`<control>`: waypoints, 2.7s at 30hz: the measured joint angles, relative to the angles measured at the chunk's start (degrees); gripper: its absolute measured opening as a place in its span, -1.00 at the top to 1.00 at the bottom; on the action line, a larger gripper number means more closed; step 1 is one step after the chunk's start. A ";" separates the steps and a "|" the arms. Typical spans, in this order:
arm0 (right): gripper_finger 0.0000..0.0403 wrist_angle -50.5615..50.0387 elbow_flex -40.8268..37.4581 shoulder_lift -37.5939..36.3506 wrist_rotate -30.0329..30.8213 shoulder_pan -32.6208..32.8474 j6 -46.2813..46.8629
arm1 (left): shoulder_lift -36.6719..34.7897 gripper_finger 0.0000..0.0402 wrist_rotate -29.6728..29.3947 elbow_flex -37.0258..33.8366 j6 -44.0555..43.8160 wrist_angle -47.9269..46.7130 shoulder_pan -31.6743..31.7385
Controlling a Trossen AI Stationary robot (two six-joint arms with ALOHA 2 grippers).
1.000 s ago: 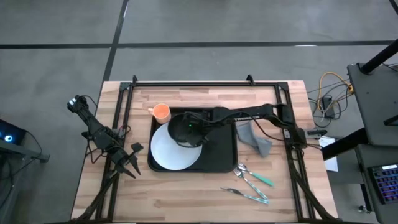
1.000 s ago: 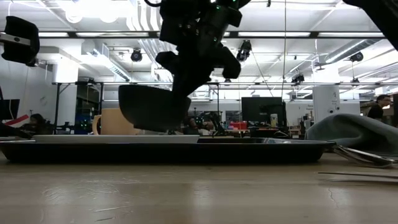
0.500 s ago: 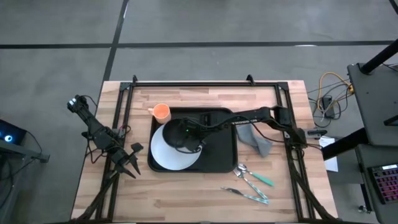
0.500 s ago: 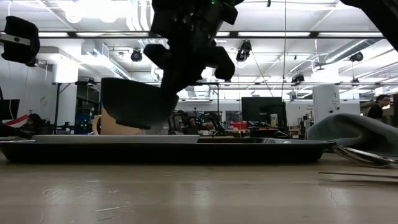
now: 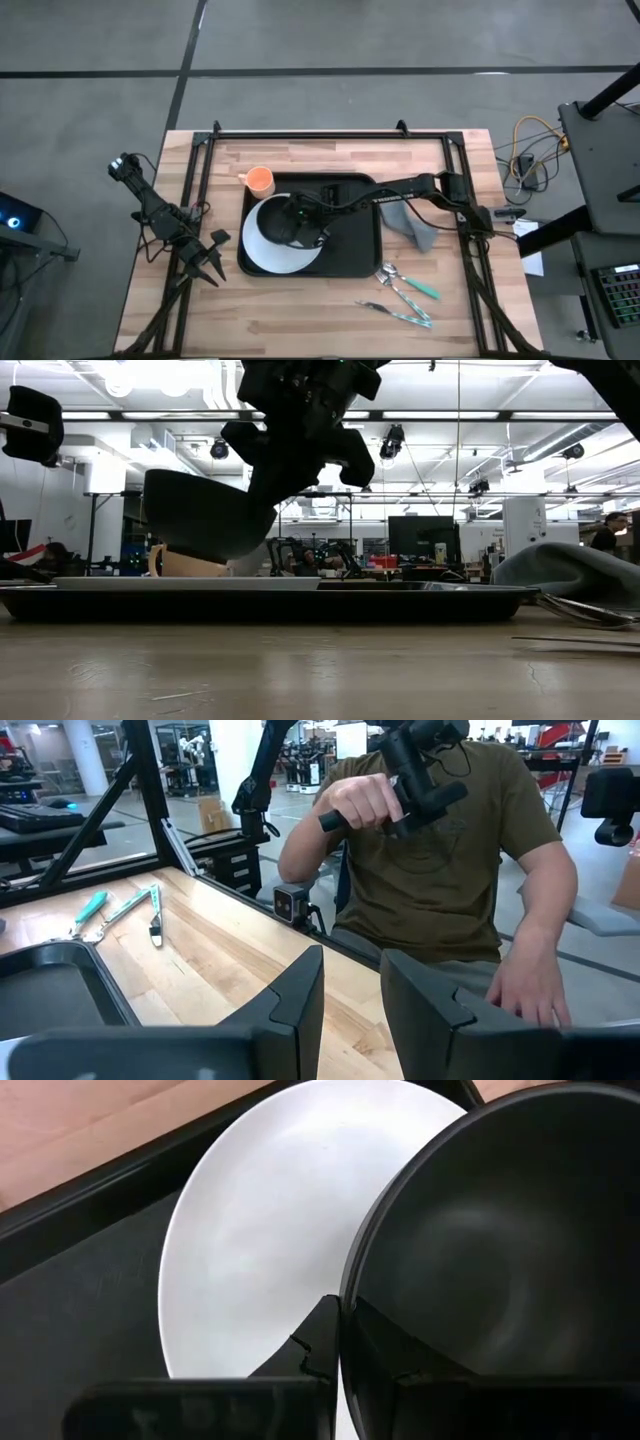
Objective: Set up tray
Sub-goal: Put the bowl on top of the plate in the serving tray
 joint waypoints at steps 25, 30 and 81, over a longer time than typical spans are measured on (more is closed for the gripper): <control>0.96 -5.47 10.43 10.49 0.12 -0.02 0.69 | 0.00 0.58 0.02 0.00 0.00 0.00 0.01; 0.96 -10.98 15.76 13.90 0.19 0.00 0.27 | 0.02 0.58 0.01 0.00 0.00 0.00 -0.01; 0.96 -22.87 23.39 14.53 -0.58 0.59 5.37 | 0.02 0.58 0.02 0.00 0.00 -0.11 0.01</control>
